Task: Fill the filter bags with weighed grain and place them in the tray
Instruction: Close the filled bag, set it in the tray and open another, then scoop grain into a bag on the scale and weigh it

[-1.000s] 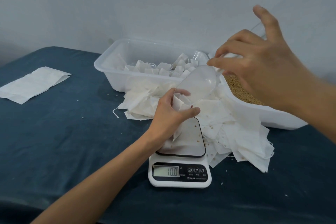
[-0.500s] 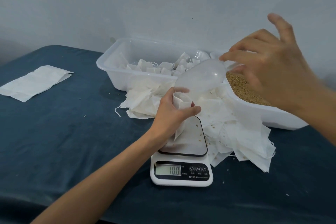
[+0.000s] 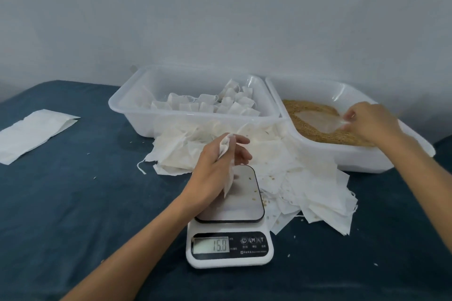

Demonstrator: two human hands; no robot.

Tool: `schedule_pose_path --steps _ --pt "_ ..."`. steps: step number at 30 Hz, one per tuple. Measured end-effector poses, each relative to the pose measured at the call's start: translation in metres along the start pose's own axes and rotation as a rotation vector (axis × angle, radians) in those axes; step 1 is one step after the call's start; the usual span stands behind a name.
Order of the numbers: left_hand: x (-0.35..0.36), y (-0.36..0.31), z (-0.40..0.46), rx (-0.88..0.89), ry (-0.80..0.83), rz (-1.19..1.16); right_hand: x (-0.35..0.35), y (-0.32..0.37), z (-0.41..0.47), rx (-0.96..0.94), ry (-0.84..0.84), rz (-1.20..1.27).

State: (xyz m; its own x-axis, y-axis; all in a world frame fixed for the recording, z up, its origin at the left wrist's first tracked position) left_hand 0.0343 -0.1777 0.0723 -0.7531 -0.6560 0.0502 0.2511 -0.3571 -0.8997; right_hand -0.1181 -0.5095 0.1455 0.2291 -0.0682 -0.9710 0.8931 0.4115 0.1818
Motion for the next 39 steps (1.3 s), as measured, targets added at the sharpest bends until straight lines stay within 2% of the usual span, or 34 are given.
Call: schedule_pose_path --steps 3,5,8,12,14,16,20,24,27,29,33,36,39 --pt "-0.009 -0.009 0.013 0.081 -0.068 -0.08 0.024 -0.007 0.009 0.053 0.124 -0.039" --pt "-0.022 -0.007 0.03 0.029 -0.177 -0.163 0.036 -0.006 0.011 0.051 0.177 -0.048" --pt "-0.051 -0.009 0.066 -0.035 -0.364 -0.134 0.044 -0.003 0.012 0.032 0.212 -0.024" --pt "-0.088 -0.015 0.117 -0.047 -0.505 -0.148 0.046 -0.005 0.013 0.034 0.222 0.0" --pt "-0.108 -0.013 0.135 -0.063 -0.545 -0.088 0.046 -0.005 0.012 0.036 0.226 0.023" --pt "-0.131 -0.014 0.149 -0.039 -0.562 0.089 0.048 -0.005 0.013 0.042 0.243 0.038" --pt "-0.174 -0.008 0.174 -0.082 -0.427 0.622 0.05 -0.004 0.012 0.044 0.26 0.048" --pt "-0.207 0.005 0.188 -0.152 -0.309 0.914 0.052 -0.006 0.014 0.026 0.246 0.074" --pt "-0.225 0.02 0.187 -0.332 -0.165 1.129 0.053 -0.005 0.015 0.024 0.241 0.084" --pt "-0.234 0.021 0.183 -0.376 -0.145 1.253 0.053 -0.003 0.015 0.016 0.241 0.091" --pt "-0.235 0.005 0.197 -0.149 -0.268 1.278 0.053 -0.003 0.014 -0.003 0.24 0.096" --pt "-0.223 0.008 0.205 -0.058 -0.178 1.288 0.052 -0.003 0.013 -0.011 0.234 0.092" --pt "-0.214 0.027 0.201 -0.1 -0.046 1.299 0.051 -0.003 0.011 -0.02 0.235 0.093"
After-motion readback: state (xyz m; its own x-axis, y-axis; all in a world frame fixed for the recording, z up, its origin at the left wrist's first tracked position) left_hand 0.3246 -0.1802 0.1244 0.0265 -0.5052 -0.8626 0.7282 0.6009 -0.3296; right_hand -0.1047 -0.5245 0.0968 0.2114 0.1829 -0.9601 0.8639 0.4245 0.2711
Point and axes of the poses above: each hand's wrist, its own z-axis towards the middle knuckle, its own x-axis out of the palm, y = z × x, the point moved 8 cm from there along z, towards the middle knuckle, and after that the axes turned 11 degrees about x, right-handed, at the moved point
